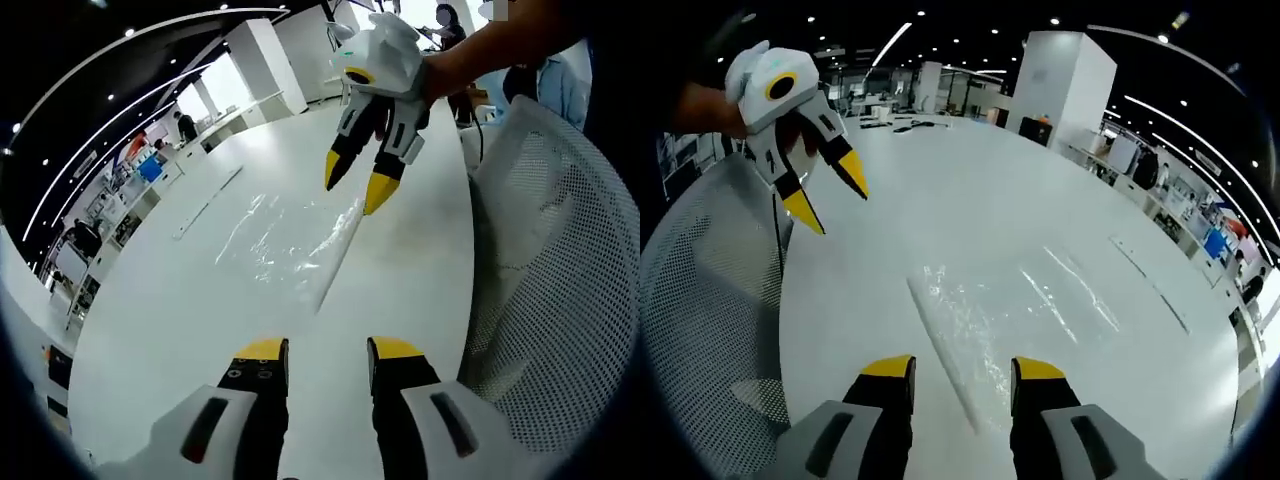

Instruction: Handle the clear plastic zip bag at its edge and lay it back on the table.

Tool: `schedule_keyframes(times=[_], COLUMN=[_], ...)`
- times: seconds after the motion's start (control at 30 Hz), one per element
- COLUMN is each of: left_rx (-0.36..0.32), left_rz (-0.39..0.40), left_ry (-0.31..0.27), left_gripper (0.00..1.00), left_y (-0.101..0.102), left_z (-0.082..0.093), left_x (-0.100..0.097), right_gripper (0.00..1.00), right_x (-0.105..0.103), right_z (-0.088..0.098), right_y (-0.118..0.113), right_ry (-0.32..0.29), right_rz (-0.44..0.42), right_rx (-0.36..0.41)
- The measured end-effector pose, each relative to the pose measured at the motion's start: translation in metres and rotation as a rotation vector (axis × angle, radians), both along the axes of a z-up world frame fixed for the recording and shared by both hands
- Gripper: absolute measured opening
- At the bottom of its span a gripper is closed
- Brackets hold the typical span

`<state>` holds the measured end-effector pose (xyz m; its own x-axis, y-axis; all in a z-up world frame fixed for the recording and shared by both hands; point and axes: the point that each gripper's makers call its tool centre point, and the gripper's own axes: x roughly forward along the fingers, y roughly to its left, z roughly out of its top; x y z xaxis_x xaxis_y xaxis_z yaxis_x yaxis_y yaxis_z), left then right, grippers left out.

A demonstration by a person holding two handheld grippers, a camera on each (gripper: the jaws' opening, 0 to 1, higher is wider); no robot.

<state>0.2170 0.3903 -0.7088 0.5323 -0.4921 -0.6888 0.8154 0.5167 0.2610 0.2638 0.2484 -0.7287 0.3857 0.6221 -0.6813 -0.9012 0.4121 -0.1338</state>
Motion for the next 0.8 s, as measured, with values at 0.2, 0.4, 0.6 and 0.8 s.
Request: schedule_keyframes(times=[0.2,0.4,0.6,0.8], left_rx=[-0.038,-0.057,-0.101,-0.14], left_rz=[0.025,0.066,0.128,0.158], left_ry=[0.037,0.06,0.082,0.087], left_gripper=[0.39,0.49,0.6,0.64], left_y=[-0.001,0.004,0.007,0.006], left_z=[-0.004,-0.007,-0.004,0.001], left_x=[-0.004,-0.005,-0.005,-0.008], right_gripper=[0.48,0.54,0.61,0.68], right_x=[-0.011,-0.016,-0.015,-0.019], right_z=[0.002,0.008,0.018,0.027], right_y=[-0.002,-0.002,-0.004,-0.008], right_ry=[0.013,0.019,0.019,0.015], right_rz=[-0.014,-0.061,-0.108,-0.17], right_rx=[0.027,0.075,0.131,0.189])
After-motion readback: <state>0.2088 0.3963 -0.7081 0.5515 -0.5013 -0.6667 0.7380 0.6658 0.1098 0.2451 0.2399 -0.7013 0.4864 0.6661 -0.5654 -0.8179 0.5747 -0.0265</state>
